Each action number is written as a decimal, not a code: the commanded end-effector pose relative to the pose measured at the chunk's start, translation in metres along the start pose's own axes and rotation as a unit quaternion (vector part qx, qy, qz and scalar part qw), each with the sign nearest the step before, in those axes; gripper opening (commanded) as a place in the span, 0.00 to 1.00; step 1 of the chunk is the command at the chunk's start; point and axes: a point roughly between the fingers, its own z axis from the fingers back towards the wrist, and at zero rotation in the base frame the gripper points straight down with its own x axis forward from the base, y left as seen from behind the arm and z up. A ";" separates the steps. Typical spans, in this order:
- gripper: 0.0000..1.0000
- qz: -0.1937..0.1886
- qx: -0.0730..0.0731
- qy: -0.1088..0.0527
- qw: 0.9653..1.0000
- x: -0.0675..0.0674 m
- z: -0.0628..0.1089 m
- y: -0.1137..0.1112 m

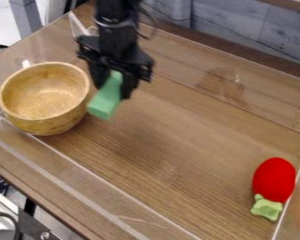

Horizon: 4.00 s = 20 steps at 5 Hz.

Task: Put the green stick in the brown bowl

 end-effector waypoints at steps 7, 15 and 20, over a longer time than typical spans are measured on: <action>0.00 0.055 0.001 -0.009 0.998 0.015 -0.011 0.096; 1.00 0.091 -0.038 0.032 0.995 -0.003 -0.035 0.117; 1.00 0.090 -0.074 0.051 0.992 -0.006 -0.029 0.112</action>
